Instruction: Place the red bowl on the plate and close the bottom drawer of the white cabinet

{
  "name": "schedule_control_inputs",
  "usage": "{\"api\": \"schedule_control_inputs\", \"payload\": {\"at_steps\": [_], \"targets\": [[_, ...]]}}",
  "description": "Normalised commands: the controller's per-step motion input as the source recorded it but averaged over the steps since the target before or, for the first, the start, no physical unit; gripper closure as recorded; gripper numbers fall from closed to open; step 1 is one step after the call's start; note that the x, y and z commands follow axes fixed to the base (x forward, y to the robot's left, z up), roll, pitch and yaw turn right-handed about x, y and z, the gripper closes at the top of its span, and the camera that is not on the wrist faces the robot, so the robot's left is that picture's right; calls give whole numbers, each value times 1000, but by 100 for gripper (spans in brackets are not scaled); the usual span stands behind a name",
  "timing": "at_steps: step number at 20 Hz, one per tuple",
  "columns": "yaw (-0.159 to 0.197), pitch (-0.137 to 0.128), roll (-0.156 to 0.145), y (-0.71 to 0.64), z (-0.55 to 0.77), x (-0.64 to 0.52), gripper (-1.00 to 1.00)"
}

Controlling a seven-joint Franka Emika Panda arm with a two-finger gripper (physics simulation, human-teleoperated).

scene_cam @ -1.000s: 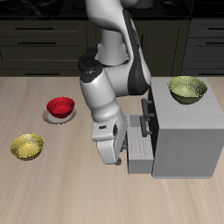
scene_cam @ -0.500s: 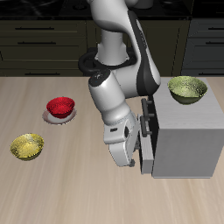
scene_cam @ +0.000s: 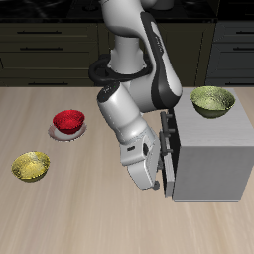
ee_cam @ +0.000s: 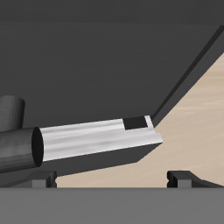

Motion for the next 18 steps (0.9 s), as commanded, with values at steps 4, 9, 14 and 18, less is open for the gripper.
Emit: {"api": "schedule_control_inputs", "payload": {"at_steps": [4, 9, 14, 18], "targets": [[159, -112, 142, 231, -96, 190, -100], [202, -89, 134, 111, -20, 207, -100], [137, -68, 117, 223, -87, 194, -100], [10, 16, 56, 257, -242, 292, -100]]}}
